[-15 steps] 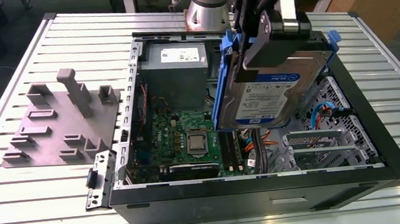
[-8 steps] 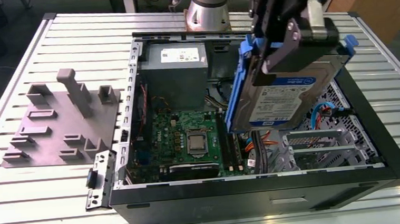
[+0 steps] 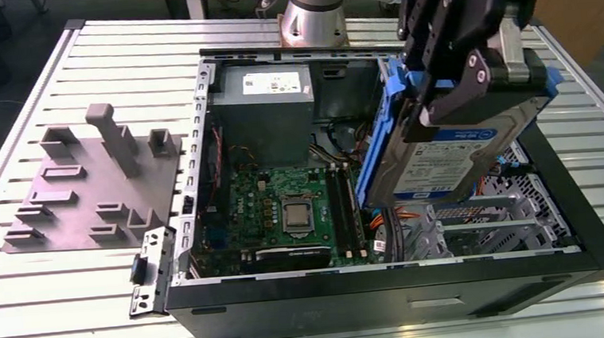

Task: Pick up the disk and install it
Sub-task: 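Insert the disk into the insertion slot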

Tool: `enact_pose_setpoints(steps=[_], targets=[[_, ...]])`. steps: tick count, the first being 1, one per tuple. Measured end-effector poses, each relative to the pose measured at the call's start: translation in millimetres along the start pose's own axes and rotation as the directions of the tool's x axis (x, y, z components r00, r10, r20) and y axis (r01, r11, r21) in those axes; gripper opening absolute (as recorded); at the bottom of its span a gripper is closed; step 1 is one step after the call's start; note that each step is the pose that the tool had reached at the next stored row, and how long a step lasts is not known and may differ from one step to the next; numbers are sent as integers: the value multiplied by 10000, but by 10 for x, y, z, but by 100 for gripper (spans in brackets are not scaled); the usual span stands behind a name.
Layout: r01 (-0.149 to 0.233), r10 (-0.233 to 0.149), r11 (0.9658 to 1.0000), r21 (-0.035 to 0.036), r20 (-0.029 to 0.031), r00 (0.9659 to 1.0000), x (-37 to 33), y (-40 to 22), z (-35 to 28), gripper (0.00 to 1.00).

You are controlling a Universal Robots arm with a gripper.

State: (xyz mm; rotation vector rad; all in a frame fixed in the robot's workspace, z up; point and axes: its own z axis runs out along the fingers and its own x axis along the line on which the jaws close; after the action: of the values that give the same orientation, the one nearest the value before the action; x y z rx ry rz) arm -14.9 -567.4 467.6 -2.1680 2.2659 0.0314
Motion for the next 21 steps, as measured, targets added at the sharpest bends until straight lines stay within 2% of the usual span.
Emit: enact_pose_setpoints(steps=[14, 21], targets=[[0, 0, 10000, -1, 0, 10000, 25, -377, 87, 37], [1, -1, 10000, 0, 0, 10000, 22, -521, 115, 37]])
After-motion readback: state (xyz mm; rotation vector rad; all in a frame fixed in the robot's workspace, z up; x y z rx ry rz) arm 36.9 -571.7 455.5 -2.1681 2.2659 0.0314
